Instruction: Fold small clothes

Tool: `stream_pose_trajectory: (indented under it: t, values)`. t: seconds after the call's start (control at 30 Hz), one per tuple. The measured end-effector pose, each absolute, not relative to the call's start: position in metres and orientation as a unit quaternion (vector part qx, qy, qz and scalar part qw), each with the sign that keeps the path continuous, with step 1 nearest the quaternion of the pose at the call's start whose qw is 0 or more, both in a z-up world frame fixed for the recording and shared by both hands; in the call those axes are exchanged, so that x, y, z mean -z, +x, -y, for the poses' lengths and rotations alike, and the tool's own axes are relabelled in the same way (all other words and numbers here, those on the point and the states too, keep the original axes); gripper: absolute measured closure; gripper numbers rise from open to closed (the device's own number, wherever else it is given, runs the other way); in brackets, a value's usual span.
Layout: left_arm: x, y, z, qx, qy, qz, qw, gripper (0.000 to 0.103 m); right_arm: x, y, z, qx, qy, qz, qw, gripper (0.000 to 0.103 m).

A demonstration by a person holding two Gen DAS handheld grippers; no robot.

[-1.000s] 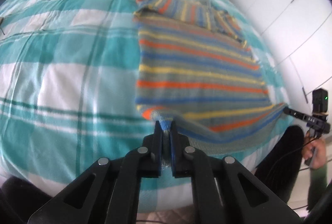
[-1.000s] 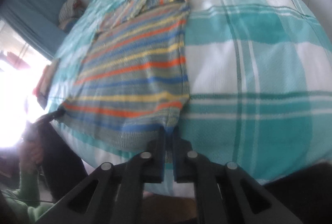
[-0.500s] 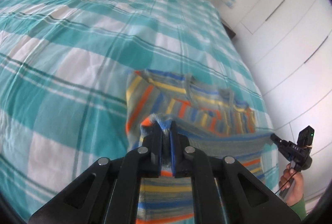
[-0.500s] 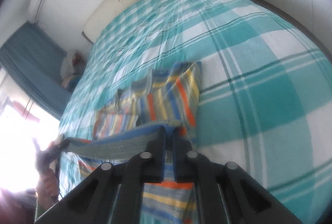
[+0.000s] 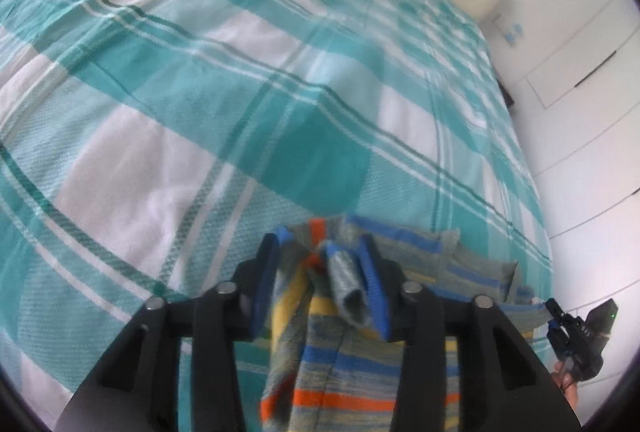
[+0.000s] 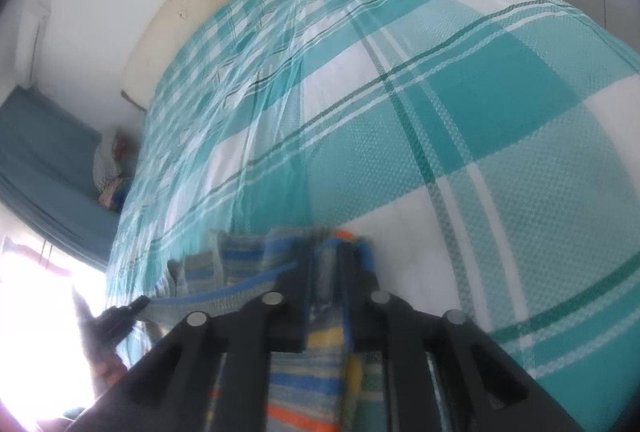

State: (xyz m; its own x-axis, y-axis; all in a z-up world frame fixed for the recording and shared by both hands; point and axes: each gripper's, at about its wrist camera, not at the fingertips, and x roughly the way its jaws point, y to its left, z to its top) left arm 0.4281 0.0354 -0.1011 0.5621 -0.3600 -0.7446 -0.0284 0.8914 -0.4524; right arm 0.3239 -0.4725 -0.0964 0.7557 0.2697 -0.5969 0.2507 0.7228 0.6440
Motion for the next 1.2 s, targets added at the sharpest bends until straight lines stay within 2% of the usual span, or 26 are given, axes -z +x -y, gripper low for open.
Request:
stream_pose_trajectory:
  t: [0.07, 0.1, 0.23, 0.27, 0.33, 0.4, 0.5, 0.57, 0.63, 0.7, 0.73, 0.8, 0.9, 0.97, 1.03, 1.1, 1.13, 1.2]
  values:
    - [0.086, 0.412, -0.048, 0.088, -0.201, -0.429, 0.876, 0.043, 0.081, 0.313, 0.474, -0.012, 0.355, -0.34, 0.871, 0.079]
    - [0.08, 0.404, -0.052, 0.096, -0.193, -0.424, 0.88, 0.043, 0.077, 0.309, 0.472, -0.023, 0.347, -0.352, 0.869, 0.076]
    - [0.072, 0.387, -0.036, 0.186, -0.147, -0.456, 0.858, 0.041, 0.08, 0.304, 0.44, -0.094, 0.296, -0.435, 0.845, 0.076]
    - [0.075, 0.386, -0.022, 0.22, -0.128, -0.477, 0.841, 0.031, 0.085, 0.308, 0.43, -0.106, 0.28, -0.46, 0.836, 0.076]
    - [0.089, 0.392, 0.013, 0.284, -0.1, -0.524, 0.797, 0.019, 0.1, 0.325, 0.408, -0.113, 0.251, -0.508, 0.816, 0.076]
    - [0.101, 0.405, 0.039, 0.281, -0.088, -0.537, 0.791, 0.02, 0.111, 0.354, 0.393, -0.106, 0.229, -0.525, 0.813, 0.076]
    - [0.099, 0.433, 0.039, 0.218, -0.146, -0.517, 0.815, 0.024, 0.092, 0.388, 0.388, -0.079, 0.233, -0.439, 0.864, 0.076]
    - [0.089, 0.439, 0.018, 0.199, -0.219, -0.491, 0.819, 0.024, 0.073, 0.392, 0.386, -0.065, 0.238, -0.387, 0.889, 0.076]
    - [0.075, 0.43, 0.004, 0.21, -0.246, -0.467, 0.823, 0.021, 0.057, 0.388, 0.383, -0.077, 0.252, -0.363, 0.894, 0.073]
    - [0.063, 0.412, 0.003, 0.217, -0.201, -0.45, 0.842, 0.017, 0.046, 0.376, 0.373, -0.087, 0.227, -0.363, 0.899, 0.067]
    - [0.061, 0.401, 0.005, 0.219, -0.171, -0.447, 0.85, 0.016, 0.045, 0.37, 0.366, -0.092, 0.207, -0.37, 0.901, 0.061]
    - [0.068, 0.376, 0.01, 0.236, -0.12, -0.454, 0.851, 0.016, 0.049, 0.353, 0.352, -0.097, 0.167, -0.394, 0.898, 0.055]
    - [0.098, 0.337, 0.009, 0.234, -0.066, -0.486, 0.839, 0.018, 0.07, 0.312, 0.338, -0.124, 0.132, -0.436, 0.882, 0.055]
    - [0.12, 0.311, 0.006, 0.202, -0.002, -0.509, 0.837, 0.031, 0.087, 0.278, 0.331, -0.132, 0.109, -0.459, 0.872, 0.055]
    - [0.134, 0.286, -0.008, 0.163, 0.055, -0.516, 0.839, 0.036, 0.111, 0.24, 0.331, -0.122, 0.086, -0.486, 0.861, 0.055]
    - [0.127, 0.264, -0.026, 0.143, 0.064, -0.5, 0.852, 0.035, 0.131, 0.204, 0.341, -0.091, 0.068, -0.509, 0.853, 0.058]
    - [0.121, 0.254, -0.034, 0.136, 0.056, -0.498, 0.855, 0.033, 0.131, 0.185, 0.346, -0.087, 0.074, -0.496, 0.861, 0.06]
    - [0.107, 0.236, -0.043, 0.132, 0.036, -0.483, 0.865, 0.028, 0.126, 0.158, 0.352, -0.027, 0.06, -0.494, 0.867, 0.054]
